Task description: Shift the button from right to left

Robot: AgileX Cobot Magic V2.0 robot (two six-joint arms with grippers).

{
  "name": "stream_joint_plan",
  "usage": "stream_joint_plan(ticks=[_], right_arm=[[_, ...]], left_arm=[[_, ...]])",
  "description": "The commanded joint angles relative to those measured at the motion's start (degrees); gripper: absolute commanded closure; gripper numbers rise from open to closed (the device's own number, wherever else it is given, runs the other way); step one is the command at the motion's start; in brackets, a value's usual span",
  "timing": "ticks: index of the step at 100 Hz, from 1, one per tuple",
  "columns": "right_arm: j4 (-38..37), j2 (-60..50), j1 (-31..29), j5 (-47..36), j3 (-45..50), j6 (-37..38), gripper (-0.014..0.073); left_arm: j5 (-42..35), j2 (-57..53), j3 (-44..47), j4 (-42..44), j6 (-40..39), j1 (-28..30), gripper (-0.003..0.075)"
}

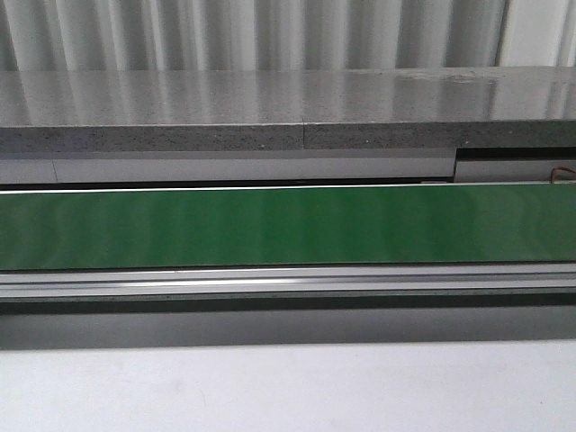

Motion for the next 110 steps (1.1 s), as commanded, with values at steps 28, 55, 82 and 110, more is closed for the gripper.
stream_joint_plan(ticks=[28,55,82,110], right_arm=[[1.00,0.18,0.03,-3.48,-1.25,-0.12,0.0661],[-4.11,-1.71,3.71,-8.25,1.45,4.29,0.0661],[-24.86,-10.76,8.73,-26.30,16.44,32.86,0.0661],[-27.35,-25.31,8.73,-30.13,26.97,36.44,0.0661]], left_arm=[[-4.89,-2.05,1.40,-0.21,-0.62,0.11,0.0740],[-4.89,-2.05,1.40,-0.21,-0.62,0.11,0.0740],[-4.89,-2.05,1.40,-0.21,-0.62,0.11,0.0740],[-4.89,-2.05,1.40,-0.21,-0.62,0.11,0.0740]])
